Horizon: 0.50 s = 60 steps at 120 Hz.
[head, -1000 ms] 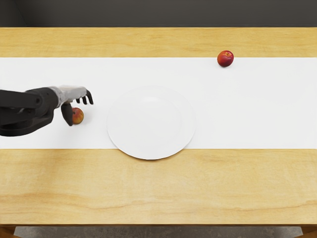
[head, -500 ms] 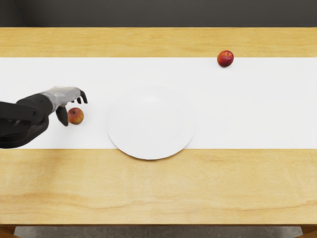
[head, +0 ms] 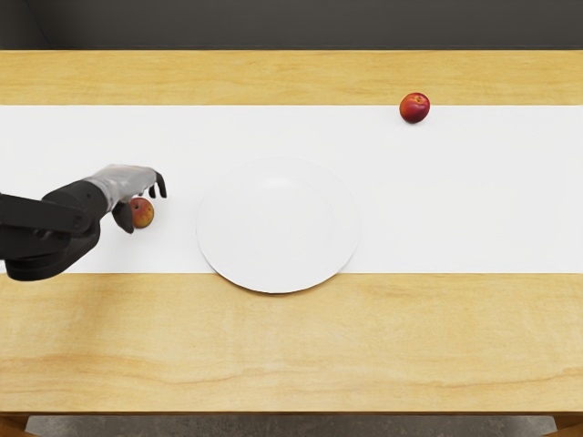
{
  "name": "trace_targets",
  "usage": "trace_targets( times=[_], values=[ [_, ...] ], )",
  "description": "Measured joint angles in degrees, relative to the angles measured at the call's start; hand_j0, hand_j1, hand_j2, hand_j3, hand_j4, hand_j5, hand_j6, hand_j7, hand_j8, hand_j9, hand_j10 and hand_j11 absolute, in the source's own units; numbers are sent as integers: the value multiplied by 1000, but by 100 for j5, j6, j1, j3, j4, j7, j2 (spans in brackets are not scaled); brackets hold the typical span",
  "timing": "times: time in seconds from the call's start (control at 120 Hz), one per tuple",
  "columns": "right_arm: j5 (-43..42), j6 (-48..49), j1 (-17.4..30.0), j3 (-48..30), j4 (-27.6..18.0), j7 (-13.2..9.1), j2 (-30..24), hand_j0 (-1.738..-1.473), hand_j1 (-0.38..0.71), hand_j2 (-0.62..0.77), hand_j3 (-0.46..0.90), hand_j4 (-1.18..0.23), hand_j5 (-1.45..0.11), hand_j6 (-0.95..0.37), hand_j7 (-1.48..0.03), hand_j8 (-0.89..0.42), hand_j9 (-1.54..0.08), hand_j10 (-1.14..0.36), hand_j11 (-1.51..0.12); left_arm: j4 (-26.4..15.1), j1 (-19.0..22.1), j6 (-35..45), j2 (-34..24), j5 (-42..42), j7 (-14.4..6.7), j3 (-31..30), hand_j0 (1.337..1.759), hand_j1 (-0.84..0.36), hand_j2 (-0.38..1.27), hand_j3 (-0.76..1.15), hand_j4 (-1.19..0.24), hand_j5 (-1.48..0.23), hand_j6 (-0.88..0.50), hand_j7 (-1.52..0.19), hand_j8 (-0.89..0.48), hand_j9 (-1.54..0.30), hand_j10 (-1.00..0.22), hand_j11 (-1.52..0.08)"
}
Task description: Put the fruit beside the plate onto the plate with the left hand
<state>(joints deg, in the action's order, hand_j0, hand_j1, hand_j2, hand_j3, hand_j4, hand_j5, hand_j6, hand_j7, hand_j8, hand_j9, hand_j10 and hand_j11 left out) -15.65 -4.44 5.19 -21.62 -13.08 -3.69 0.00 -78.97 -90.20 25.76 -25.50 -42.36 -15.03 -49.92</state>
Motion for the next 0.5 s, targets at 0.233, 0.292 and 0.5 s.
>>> trace_targets(
  times=[0.233, 0.292, 0.5],
  values=[
    [0, -1, 0, 0, 1, 0, 0, -1658, -306, -7, 0, -36, -46, -36, -46, -36, -46, -36, -46, 178, 126, 14, 141, 1, 29, -16, 1658, -244, 132, 0, -502, -656, -502, -656, -492, -655, -502, -655],
    [0, -1, 0, 0, 1, 0, 0, -1658, -306, -7, 0, -36, -46, -36, -46, -36, -46, -36, -46, 200, 147, 20, 142, 2, 37, -18, 1658, -253, 135, 0, -510, -665, -510, -665, -481, -664, -510, -664],
    [0, 0, 0, 0, 0, 0, 0, -1658, -306, -7, 0, -36, -46, -36, -46, -36, -46, -36, -46, 223, 161, 25, 170, -9, 47, -43, 1656, -299, 279, 0, -615, -783, -526, -791, -464, -798, -607, -798]
  ],
)
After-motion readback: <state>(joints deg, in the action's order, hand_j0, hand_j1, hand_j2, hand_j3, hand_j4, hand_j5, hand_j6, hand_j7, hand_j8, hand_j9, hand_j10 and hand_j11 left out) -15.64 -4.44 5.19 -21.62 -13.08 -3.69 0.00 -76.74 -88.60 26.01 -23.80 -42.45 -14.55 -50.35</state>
